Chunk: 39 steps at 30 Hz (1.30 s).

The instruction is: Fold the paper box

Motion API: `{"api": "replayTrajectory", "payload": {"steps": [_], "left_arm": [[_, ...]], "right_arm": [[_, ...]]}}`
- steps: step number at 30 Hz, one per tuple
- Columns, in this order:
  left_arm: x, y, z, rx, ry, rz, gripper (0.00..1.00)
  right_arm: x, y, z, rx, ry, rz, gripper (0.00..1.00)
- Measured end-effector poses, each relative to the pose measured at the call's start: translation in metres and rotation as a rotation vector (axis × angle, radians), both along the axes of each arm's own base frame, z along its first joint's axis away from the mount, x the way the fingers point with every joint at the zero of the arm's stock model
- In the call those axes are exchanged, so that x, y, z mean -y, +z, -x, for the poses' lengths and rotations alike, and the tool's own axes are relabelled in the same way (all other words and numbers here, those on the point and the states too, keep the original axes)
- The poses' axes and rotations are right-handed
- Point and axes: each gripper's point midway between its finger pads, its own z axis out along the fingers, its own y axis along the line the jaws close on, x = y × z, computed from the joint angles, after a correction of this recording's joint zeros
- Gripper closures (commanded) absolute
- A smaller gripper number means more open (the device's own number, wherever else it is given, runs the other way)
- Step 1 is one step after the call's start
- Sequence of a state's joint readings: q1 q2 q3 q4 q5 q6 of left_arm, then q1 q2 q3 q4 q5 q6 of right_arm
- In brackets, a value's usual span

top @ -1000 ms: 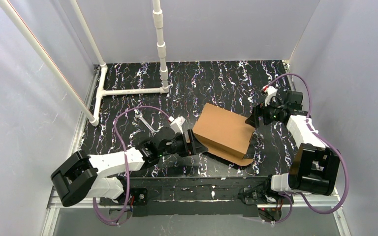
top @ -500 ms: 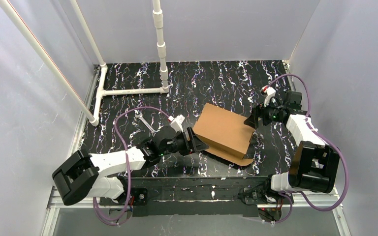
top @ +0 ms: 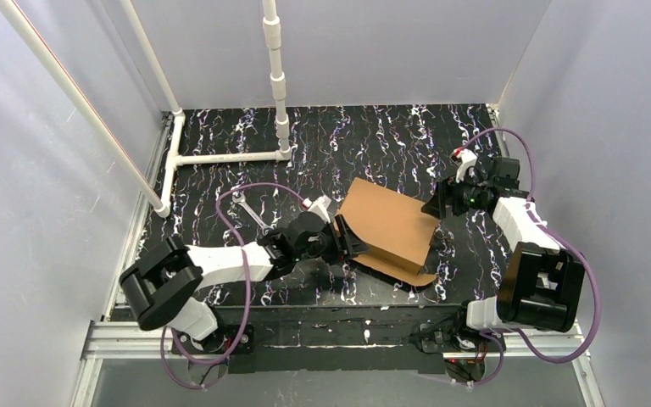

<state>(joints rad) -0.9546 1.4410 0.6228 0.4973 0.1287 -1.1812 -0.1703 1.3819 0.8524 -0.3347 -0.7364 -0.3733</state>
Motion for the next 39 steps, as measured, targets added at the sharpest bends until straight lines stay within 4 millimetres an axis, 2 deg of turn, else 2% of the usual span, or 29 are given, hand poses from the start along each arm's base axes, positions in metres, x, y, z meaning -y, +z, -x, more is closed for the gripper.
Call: {"api": "replayTrajectory", "payload": {"steps": [4, 11, 14, 20, 25, 31, 36, 39], "left_arm": [[0.009, -0.013, -0.009, -0.028, 0.020, -0.027, 0.48], [0.018, -0.031, -0.019, -0.071, 0.057, -0.057, 0.48], [0.023, -0.034, -0.023, -0.084, 0.066, -0.061, 0.48], [0.026, -0.033, -0.031, -0.088, 0.094, -0.065, 0.51], [0.017, -0.039, -0.041, -0.102, 0.126, -0.091, 0.52], [-0.005, -0.041, -0.071, -0.103, 0.191, -0.114, 0.53], [-0.016, -0.031, -0.094, -0.078, 0.202, -0.118, 0.52], [-0.020, -0.025, -0.102, -0.048, 0.181, -0.119, 0.52]], "right_arm": [[0.003, -0.008, -0.002, -0.033, -0.028, 0.005, 0.20], [0.002, -0.036, 0.003, -0.153, -0.040, -0.016, 0.28], [0.002, -0.039, 0.004, -0.164, -0.038, -0.021, 0.32], [-0.003, -0.040, 0.009, -0.190, -0.022, -0.046, 0.34], [-0.007, -0.038, 0.012, -0.195, -0.007, -0.073, 0.35], [-0.014, -0.039, 0.017, -0.225, 0.016, -0.105, 0.35], [-0.021, -0.040, 0.020, -0.246, 0.031, -0.123, 0.27], [-0.023, -0.038, 0.019, -0.250, 0.037, -0.127, 0.22]]}}
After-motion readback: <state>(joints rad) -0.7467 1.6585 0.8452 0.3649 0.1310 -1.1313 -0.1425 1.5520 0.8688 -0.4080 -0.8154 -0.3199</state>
